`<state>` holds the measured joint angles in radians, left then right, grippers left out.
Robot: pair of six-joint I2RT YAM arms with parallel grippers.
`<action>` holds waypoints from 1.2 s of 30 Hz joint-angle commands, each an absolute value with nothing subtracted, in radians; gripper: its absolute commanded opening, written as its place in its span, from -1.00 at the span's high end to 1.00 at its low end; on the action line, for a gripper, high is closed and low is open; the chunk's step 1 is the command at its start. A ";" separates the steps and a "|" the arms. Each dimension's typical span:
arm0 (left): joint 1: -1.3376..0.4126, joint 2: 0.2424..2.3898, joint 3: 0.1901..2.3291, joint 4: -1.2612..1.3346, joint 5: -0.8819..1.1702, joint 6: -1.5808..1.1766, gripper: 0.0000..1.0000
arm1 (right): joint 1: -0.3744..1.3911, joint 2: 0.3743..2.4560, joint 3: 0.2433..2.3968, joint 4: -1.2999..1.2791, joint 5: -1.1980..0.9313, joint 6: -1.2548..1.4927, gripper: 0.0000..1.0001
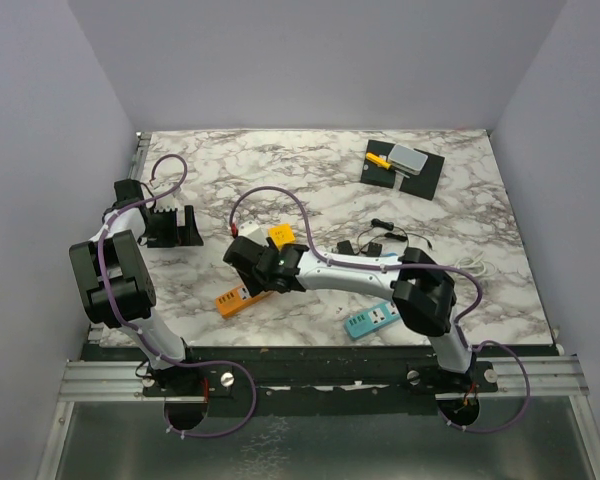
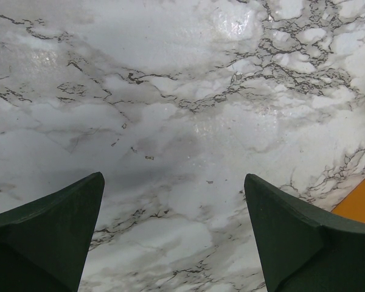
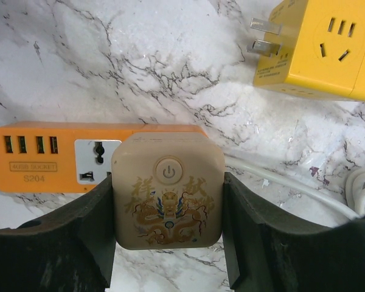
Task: Insert the plug
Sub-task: Insert the plug into the socket.
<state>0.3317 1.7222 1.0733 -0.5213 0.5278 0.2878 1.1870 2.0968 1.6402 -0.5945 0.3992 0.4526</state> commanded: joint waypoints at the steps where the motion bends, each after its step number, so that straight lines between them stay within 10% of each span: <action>1: 0.336 1.717 1.110 -0.541 0.553 0.275 -0.98 | 1.195 2.305 1.463 -0.749 0.310 0.411 0.99; 29: 0.360 1.690 1.222 -0.634 0.597 0.226 -0.98 | 1.236 2.197 1.104 -0.455 0.299 0.563 0.97; 36: 0.359 1.698 1.253 -0.650 0.593 0.211 -0.98 | 1.236 2.138 1.191 -0.508 0.387 0.553 -0.21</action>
<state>0.3523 1.7184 1.2194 -0.6250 0.5678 0.2302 1.2297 1.9671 1.2850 -0.1207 0.5129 0.4824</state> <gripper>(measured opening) 0.989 0.607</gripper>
